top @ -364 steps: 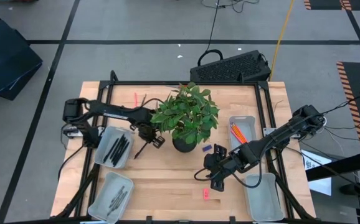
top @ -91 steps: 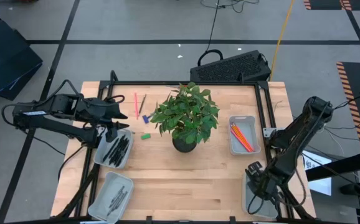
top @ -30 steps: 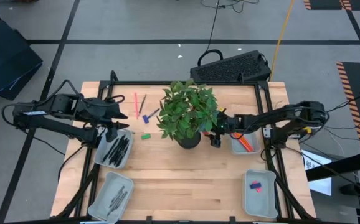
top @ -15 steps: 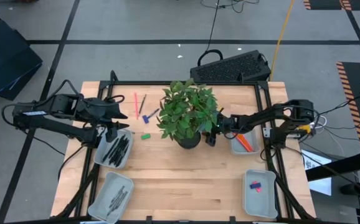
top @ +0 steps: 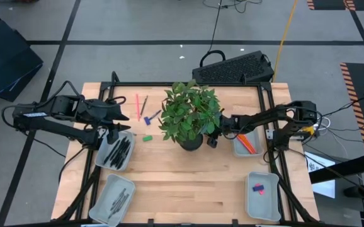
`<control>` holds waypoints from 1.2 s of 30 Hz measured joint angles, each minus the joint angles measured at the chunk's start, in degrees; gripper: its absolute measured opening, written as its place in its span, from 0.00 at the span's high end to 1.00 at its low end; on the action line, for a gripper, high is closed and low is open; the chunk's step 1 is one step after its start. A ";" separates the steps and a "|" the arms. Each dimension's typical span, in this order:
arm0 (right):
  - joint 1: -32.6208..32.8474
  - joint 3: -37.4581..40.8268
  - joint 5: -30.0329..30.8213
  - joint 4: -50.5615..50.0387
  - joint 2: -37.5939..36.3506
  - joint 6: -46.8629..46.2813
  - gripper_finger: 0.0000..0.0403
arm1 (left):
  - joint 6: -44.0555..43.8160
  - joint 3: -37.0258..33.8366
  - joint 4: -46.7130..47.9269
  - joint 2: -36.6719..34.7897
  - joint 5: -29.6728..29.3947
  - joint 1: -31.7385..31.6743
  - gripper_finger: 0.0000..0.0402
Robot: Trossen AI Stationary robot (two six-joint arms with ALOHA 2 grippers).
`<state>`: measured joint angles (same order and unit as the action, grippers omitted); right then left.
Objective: Sort crayons/erasers/pens/pencils in bins
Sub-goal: Put the red eraser into the bottom right gray bin
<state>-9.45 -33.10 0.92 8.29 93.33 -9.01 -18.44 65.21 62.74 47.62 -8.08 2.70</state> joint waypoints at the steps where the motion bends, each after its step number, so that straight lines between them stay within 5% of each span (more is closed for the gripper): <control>1: 0.11 0.04 -0.87 -0.72 -0.88 -0.34 0.83 | 0.00 0.00 0.00 0.00 0.02 0.00 0.55; 10: 0.93 0.41 -3.84 -7.32 -10.38 -0.86 0.82 | 0.00 0.00 0.00 0.00 0.02 0.02 0.55; 17: 7.85 0.21 -9.04 -10.61 -21.79 -2.02 0.82 | 0.00 0.00 0.00 0.00 0.04 0.01 0.55; 25: 26.86 -5.04 -8.12 -15.30 -32.60 -13.16 0.82 | 0.00 0.00 0.00 0.00 0.04 0.02 0.55; 36: 57.09 -15.62 -4.06 -34.92 -30.36 -26.23 0.82 | 0.01 0.00 0.00 0.00 0.04 0.02 0.55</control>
<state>47.65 -48.72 -3.14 -26.63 62.96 -35.24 -18.43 65.21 62.74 47.62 -8.03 2.72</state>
